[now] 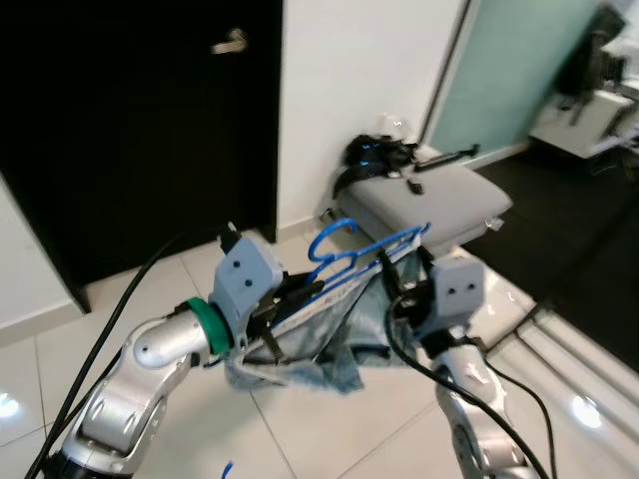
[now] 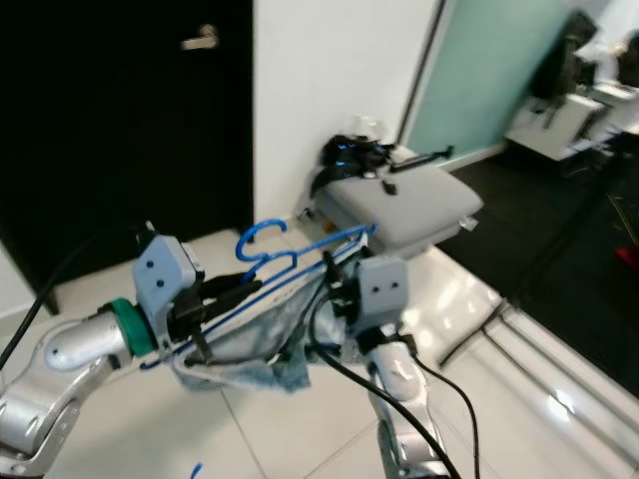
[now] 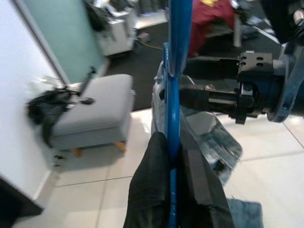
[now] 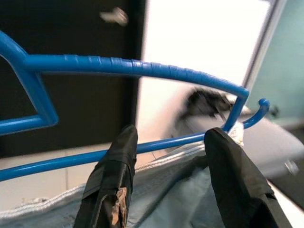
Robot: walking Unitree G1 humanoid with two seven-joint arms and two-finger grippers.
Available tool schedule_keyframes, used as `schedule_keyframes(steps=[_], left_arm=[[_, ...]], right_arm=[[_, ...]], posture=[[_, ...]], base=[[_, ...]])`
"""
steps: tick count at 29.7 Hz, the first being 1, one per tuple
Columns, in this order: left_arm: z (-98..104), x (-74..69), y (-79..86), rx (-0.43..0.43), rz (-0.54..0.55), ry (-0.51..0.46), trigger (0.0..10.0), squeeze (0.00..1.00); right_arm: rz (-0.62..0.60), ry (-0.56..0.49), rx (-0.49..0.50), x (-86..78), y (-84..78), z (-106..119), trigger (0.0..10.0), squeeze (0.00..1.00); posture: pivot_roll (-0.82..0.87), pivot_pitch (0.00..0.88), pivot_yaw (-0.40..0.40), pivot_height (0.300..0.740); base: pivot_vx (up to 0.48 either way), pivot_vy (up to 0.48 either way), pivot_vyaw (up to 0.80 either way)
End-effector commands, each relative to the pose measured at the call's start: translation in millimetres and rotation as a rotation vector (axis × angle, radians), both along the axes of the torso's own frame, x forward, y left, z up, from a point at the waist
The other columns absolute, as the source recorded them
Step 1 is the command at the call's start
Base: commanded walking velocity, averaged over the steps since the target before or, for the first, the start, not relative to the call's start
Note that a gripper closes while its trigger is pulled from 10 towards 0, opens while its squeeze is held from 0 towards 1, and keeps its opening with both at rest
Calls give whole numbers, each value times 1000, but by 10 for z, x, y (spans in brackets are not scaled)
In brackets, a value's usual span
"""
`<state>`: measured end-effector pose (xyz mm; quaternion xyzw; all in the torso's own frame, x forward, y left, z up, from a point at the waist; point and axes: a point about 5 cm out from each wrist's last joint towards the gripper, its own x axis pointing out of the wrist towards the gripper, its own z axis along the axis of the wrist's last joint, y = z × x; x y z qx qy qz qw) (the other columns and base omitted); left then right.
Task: Hang hanger
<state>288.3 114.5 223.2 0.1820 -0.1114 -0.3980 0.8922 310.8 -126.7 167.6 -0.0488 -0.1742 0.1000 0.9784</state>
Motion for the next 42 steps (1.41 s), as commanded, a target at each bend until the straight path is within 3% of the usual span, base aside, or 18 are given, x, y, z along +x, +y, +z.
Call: schedule_keyframes(steps=[1,5,9,14,19,26,28,31,42], left_arm=[[40,-16,-76,-5,-41,-30,10000,0],[36,0,-90,-14,-32,-30,10000,0],[17,45,-68,-66,49,-27,10000,0],[6,94,-32,-138,148,-19,10000,0],[9,99,-17,-150,167,-23,10000,0],[5,11,18,-132,116,-15,10000,0],[-3,-40,39,-113,84,-9,10000,0],[-22,-42,45,-104,85,-8,10000,0],[1,-53,30,-114,78,-12,10000,0]], right_arm=[[-38,24,-1,-17,-75,-58,10000,0],[-52,33,0,-34,-84,-85,10000,0],[-54,38,-9,-65,-54,-102,10000,0],[19,44,-19,-91,109,-111,10000,0],[49,57,-22,-101,186,-129,10000,0],[-68,52,-138,-91,10,-159,10000,0],[-132,7,-188,-41,-139,-66,10000,0],[-156,-20,-226,11,-223,17,10000,0],[-170,24,-255,68,-290,-46,10000,0]], posture=[[-43,80,46,740],[-48,82,49,740],[-53,86,52,740],[-42,96,39,740],[-36,102,30,740],[-35,111,20,740],[-37,113,19,740],[-35,114,17,740],[-31,115,15,740]], base=[[0,0,-788],[0,0,-791],[0,0,0],[0,0,0],[0,0,0],[0,0,0],[0,0,0],[0,0,0],[0,0,0]])
